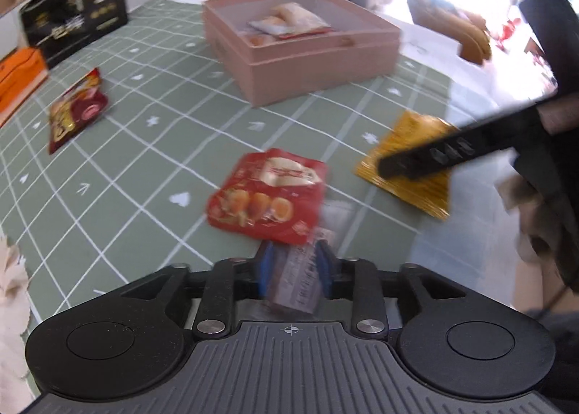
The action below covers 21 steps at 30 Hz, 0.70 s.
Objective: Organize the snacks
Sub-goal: 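Hold the yellow bag in the right tool while the left tool grasps the clear biscuit packet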
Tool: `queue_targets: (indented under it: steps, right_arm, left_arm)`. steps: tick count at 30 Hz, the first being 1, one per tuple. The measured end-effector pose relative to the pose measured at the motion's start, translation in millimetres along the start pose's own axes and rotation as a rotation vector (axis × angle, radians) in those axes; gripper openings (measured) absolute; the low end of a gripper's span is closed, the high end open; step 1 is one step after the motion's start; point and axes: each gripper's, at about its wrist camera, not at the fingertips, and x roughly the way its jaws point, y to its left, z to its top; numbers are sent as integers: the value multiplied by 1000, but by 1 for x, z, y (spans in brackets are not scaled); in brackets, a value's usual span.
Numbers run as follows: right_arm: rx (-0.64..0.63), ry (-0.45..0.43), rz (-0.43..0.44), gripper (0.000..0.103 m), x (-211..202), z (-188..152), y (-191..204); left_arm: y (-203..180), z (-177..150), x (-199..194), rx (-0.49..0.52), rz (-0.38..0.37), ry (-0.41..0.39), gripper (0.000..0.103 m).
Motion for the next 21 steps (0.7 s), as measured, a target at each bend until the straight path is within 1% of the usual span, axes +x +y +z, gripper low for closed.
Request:
queue_targets:
  steps: [2,4,7,10,12,13,15,16,18,19,20,21]
  right_arm:
    - [2,-2,-4,88,-1,-3,-2]
    - [6,-7,-9,92,-2,-7,-5]
    - [13,-30,-21,97,-2,-14,-6]
    - [14,-42,-36,102,-2,-17,-3]
    - [-31,-27,-57,103,1,-19,3]
    - [-57,-26,-71,103,2,-20,7]
    - [-61,-25,-62,103,2,-20,7]
    - [-65,-20,-60,103,2,-20,7]
    - [-65,-8,-58,103,2,-18,5]
    - [-62,-4,-59,103,2,-18,5]
    - [-60,-1,-61,103,2,-19,5]
    - [-58,0,-62,103,1,-20,4]
  left_arm:
    - [12,1,3,-68,-9,4,56]
    - [21,3,6,-117,-34,10,56]
    - [20,8,8,-122,-50,13,54]
    - [11,11,13,-98,-82,14,53]
    - [4,10,15,-57,-115,12,54]
    - [2,9,15,-31,-116,4,54]
    - [4,6,15,-18,-124,-14,50]
    - [9,4,14,-33,-129,-22,42]
    - [20,-1,13,-82,-142,-35,37]
    - [25,-2,12,-110,-139,-44,36]
    - [29,-3,12,-135,-125,-52,33]
    - [31,-3,11,-151,-103,-62,33]
